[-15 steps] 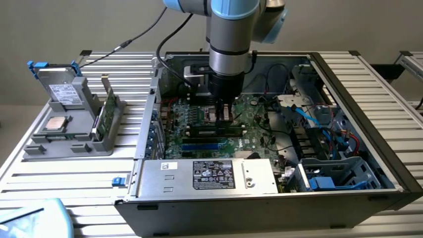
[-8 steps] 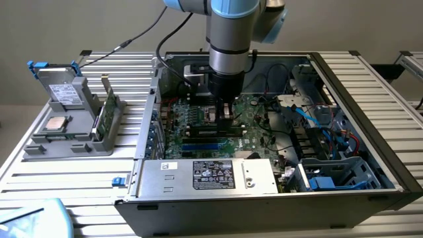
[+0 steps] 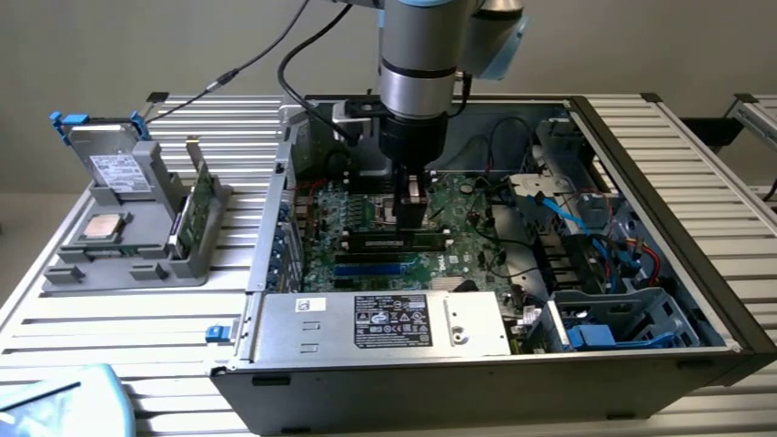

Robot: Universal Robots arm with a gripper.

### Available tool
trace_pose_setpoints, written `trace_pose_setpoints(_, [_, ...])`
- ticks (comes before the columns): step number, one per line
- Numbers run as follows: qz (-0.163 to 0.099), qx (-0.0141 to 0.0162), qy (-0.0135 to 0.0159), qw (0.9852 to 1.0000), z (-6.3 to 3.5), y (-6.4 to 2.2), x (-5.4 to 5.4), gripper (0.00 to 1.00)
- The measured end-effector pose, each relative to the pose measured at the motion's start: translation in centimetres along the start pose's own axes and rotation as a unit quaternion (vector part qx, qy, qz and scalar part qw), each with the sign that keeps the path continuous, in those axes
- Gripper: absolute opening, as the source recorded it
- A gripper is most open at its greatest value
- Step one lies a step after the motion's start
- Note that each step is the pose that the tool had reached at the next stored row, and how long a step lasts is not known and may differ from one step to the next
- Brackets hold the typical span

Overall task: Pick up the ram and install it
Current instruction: 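Insert the ram into the slot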

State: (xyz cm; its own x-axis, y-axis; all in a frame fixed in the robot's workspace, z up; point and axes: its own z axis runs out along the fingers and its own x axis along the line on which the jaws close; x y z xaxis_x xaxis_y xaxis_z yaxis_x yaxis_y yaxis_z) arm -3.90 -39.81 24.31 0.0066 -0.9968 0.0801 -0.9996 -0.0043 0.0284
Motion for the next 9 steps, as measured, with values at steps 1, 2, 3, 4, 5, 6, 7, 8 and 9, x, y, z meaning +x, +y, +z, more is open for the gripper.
trace_pose_setpoints(1, [0.000, 0.0000, -0.0001, 1.0000, -0.02, 0.03, 0.00, 0.52])
trace_pose_setpoints(2, [0.000, 0.0000, -0.0001, 1.0000, -0.02, 0.03, 0.00, 0.52])
trace_pose_setpoints(3, [0.000, 0.0001, -0.0001, 1.0000, -0.02, 0.03, 0.00, 0.50])
trace_pose_setpoints(4, [0.000, 0.0000, -0.0001, 1.0000, -0.02, 0.03, 0.00, 0.50])
trace_pose_setpoints(5, [0.000, 0.0000, -0.0001, 1.0000, -0.02, 0.03, 0.00, 0.44])
trace_pose_setpoints(6, [0.000, 0.0000, -0.0001, 1.0000, -0.02, 0.03, 0.00, 0.37])
trace_pose_setpoints(7, [0.000, 0.0000, 0.0000, 1.0000, -0.03, 0.03, 0.00, 0.37])
trace_pose_setpoints(8, [0.000, 0.0000, 0.0000, 1.0000, -0.02, 0.03, 0.00, 0.31])
trace_pose_setpoints(9, [0.000, 0.0000, 0.0000, 1.0000, -0.03, 0.03, 0.00, 0.25])
